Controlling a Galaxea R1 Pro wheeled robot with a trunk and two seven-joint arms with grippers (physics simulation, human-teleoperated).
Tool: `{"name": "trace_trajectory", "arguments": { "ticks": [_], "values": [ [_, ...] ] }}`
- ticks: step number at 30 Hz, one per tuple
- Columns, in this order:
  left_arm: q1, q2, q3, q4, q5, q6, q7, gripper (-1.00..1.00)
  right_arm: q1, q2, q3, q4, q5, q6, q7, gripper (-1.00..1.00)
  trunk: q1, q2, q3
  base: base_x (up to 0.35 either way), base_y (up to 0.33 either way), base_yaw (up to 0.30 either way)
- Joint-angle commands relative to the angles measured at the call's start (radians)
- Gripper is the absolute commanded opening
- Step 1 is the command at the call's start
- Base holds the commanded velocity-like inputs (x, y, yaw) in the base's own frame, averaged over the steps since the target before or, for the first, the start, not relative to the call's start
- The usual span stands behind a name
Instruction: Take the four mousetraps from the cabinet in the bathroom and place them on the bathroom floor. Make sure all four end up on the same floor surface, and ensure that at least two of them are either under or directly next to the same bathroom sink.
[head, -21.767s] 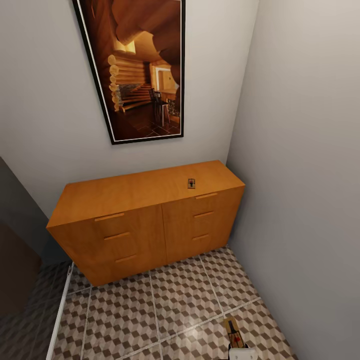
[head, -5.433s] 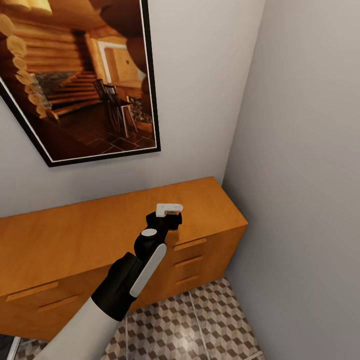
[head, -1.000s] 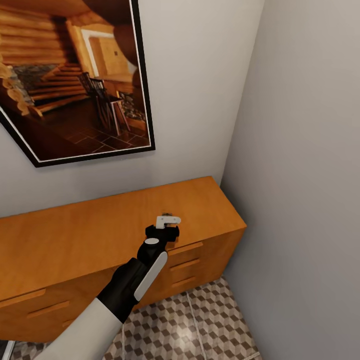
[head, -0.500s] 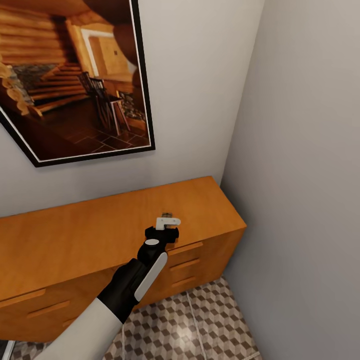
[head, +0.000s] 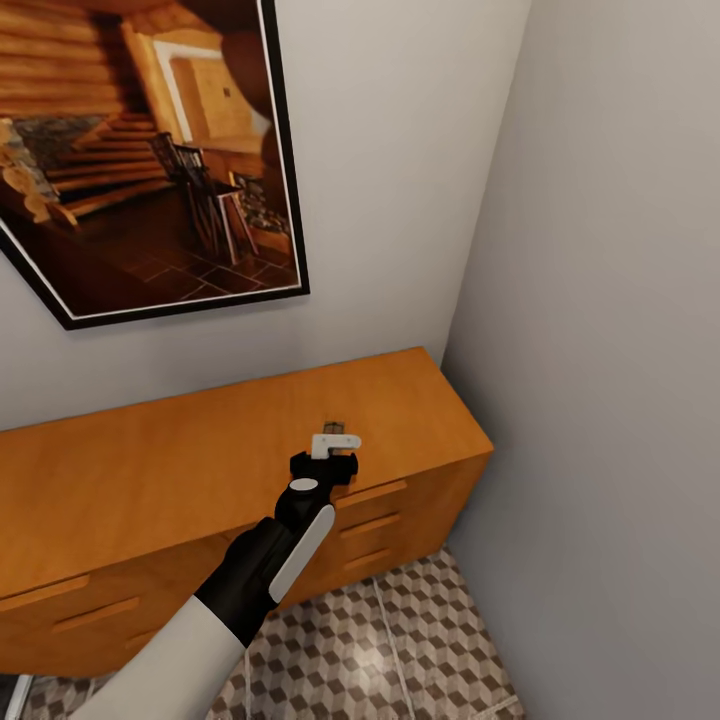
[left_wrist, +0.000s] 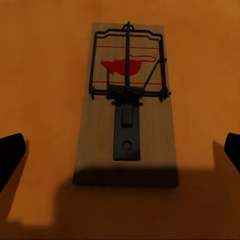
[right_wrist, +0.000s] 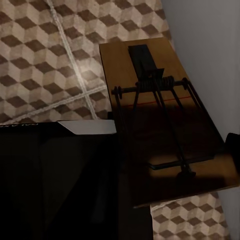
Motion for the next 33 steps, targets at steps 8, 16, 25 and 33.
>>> {"name": "trace_trajectory", "arguments": {
  "ticks": [8,16,25,33],
  "values": [
    [-0.001,0.0,-0.003,-0.001,0.01,-0.011,0.01,1.0,-0.001,0.0,0.009,0.001,-0.012,-0.004,-0.003,-1.0,0.0,-0.001,-0.012,0.0,0.0,0.0],
    [-0.001,0.0,-0.003,-0.001,0.01,-0.012,0.01,1.0,-0.001,0.0,0.009,0.001,-0.011,-0.004,-0.003,-1.0,0.0,-0.001,-0.017,0.0,0.0,0.0],
    [-0.001,0.0,-0.003,0.007,0.01,-0.012,0.01,1.0,-0.001,0.0,0.009,0.001,-0.011,-0.004,-0.003,-1.0,0.0,-0.001,-0.017,0.0,0.0,0.0],
    [-0.001,0.0,-0.003,0.019,0.009,-0.015,0.012,1.0,-0.001,-0.001,0.008,0.001,-0.011,-0.004,-0.003,-1.0,0.0,-0.001,-0.017,0.0,0.0,0.0]
  ]
}}
